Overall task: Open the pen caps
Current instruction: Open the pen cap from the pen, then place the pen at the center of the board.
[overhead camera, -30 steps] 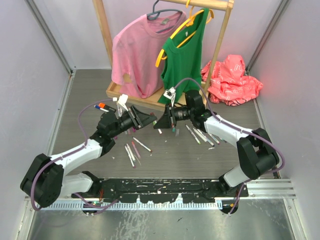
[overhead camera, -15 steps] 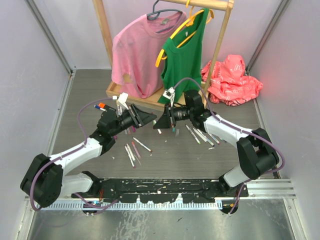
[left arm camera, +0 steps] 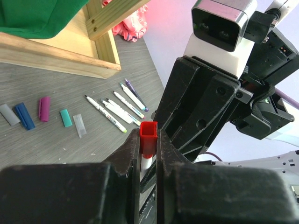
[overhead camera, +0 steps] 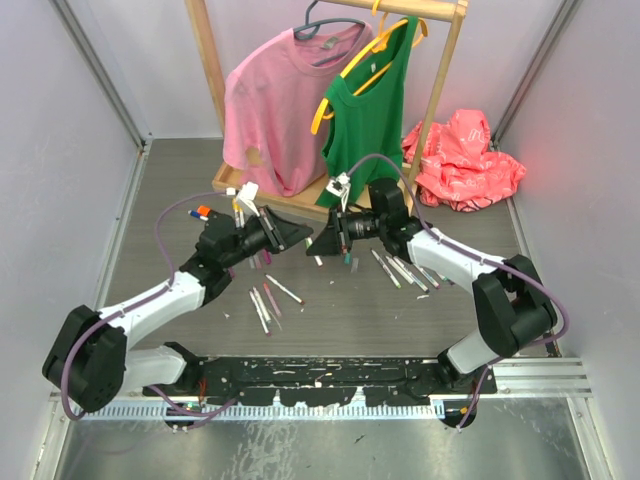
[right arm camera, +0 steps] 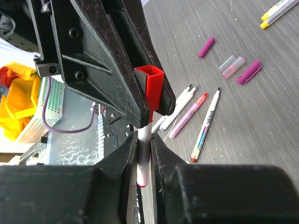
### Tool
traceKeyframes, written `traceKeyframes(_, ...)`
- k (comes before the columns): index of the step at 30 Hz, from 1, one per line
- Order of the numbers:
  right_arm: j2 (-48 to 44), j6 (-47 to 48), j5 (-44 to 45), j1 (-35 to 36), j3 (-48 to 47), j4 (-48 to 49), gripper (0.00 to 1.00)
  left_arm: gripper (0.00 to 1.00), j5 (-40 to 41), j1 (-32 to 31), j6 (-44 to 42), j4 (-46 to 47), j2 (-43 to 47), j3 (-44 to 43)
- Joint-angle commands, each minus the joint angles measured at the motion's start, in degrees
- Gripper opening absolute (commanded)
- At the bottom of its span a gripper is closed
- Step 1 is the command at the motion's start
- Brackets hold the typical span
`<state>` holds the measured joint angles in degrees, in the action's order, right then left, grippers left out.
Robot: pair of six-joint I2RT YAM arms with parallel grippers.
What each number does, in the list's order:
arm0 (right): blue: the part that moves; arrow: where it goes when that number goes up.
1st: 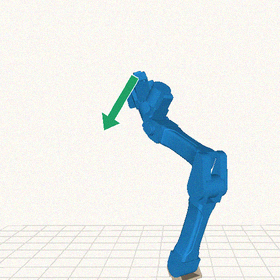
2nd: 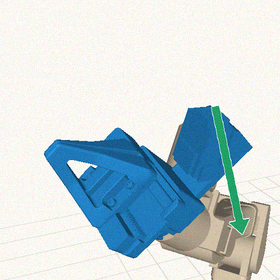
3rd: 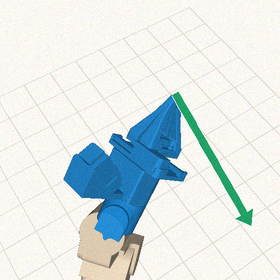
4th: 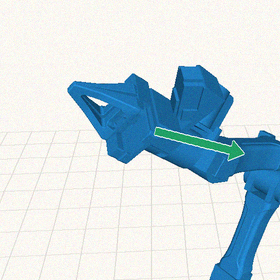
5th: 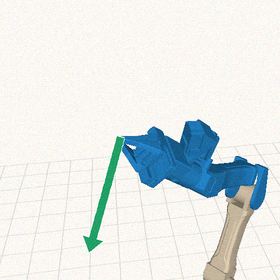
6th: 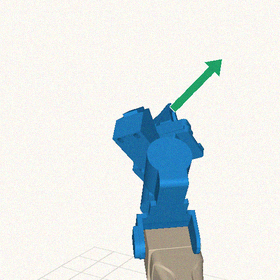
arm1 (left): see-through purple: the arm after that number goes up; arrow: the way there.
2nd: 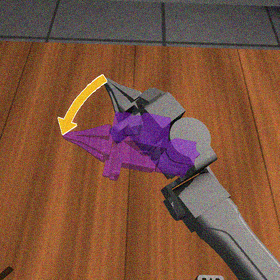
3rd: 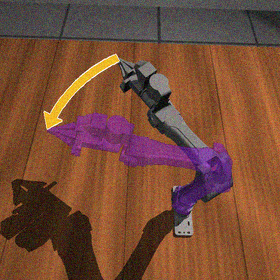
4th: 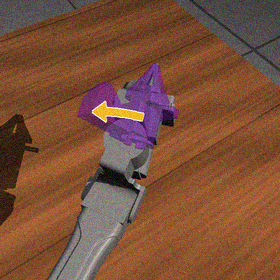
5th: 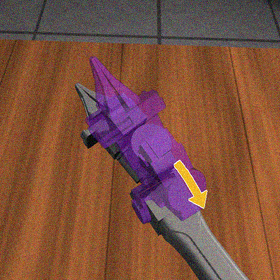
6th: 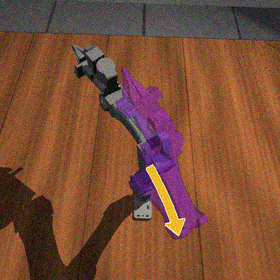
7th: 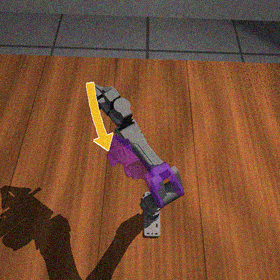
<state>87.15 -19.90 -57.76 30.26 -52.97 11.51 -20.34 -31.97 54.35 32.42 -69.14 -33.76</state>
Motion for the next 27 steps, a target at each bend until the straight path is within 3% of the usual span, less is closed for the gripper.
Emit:
traceKeyframes(1, 0.6, 1.1, -1.2, 0.7, -2.1, 1.1, 0.01, 0.0, 1.5, 3.6, -1.5, 1.0, 0.2, -6.7)
traceKeyframes(6, 2.5, -1.4, -2.9, 0.9, -2.1, 1.9, 0.01, 0.0, 6.1, 9.2, -4.6, -0.1, 0.6, -10.3)
traceKeyframes(10, 5.5, -2.6, -3.9, 2.4, -3.1, 1.0, 0.01, 0.0, 14.5, 9.8, -11.8, -6.0, 2.8, -14.0)
traceKeyframes(13, 6.7, -1.4, -3.8, 3.8, -4.0, -0.8, 0.01, 0.0, 18.5, 11.1, -12.5, -9.2, 4.8, -14.7)
traceKeyframes(21, 6.4, 0.1, -1.1, 4.5, -3.3, -1.0, 0.01, 0.0, 20.0, 13.3, -12.6, -14.3, 13.0, -10.9)
traceKeyframes(27, 7.5, 3.8, 6.2, 5.5, -3.4, -4.0, 0.01, 0.0, 14.1, 13.4, -11.6, -19.8, 17.2, -6.7)
